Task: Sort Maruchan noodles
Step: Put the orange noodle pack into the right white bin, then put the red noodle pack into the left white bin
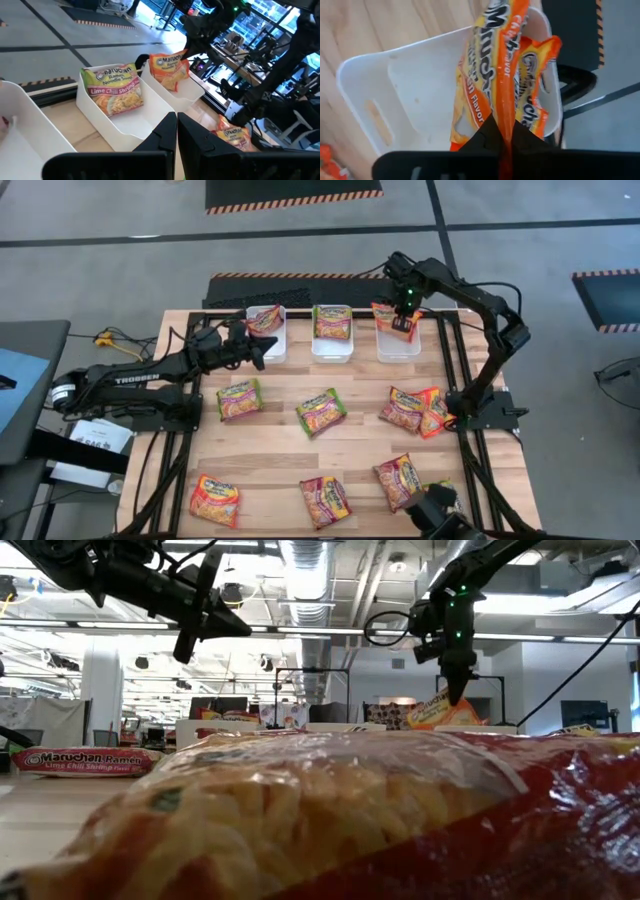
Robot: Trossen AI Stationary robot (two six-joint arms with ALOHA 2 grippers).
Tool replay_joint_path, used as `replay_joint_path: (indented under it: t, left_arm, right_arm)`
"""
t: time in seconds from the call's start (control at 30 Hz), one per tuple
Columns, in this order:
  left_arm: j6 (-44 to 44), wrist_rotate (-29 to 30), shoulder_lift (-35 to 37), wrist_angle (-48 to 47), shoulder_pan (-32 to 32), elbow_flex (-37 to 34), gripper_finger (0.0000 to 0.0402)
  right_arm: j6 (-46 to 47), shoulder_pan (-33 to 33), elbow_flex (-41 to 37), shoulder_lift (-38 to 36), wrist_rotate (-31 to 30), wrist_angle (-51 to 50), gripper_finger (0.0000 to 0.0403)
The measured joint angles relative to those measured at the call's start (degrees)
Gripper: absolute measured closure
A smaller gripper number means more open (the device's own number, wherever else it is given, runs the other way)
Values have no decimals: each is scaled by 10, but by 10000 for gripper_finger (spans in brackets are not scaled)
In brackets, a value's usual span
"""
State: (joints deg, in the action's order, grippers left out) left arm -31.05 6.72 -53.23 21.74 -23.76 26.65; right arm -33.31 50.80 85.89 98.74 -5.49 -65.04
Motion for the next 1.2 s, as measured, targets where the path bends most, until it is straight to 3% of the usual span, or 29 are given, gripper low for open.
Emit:
replay_joint_path:
  t: [0.37, 0.67, 0.8, 1.2]
  left_arm:
    - [0, -4, 0, 0, -19, 0, 401]
    - [10, -25, 0, 0, -19, 0, 401]
    - [18, -25, 0, 0, -19, 0, 401]
    - [51, -31, 0, -18, -19, 0, 398]
  right_arm:
    - [-16, 3, 0, 0, -35, 3, 301]
    - [-12, -3, 0, 0, -134, -1, 234]
    - [-12, -13, 0, -1, -177, -11, 224]
    - [53, -44, 65, -2, -177, -40, 225]
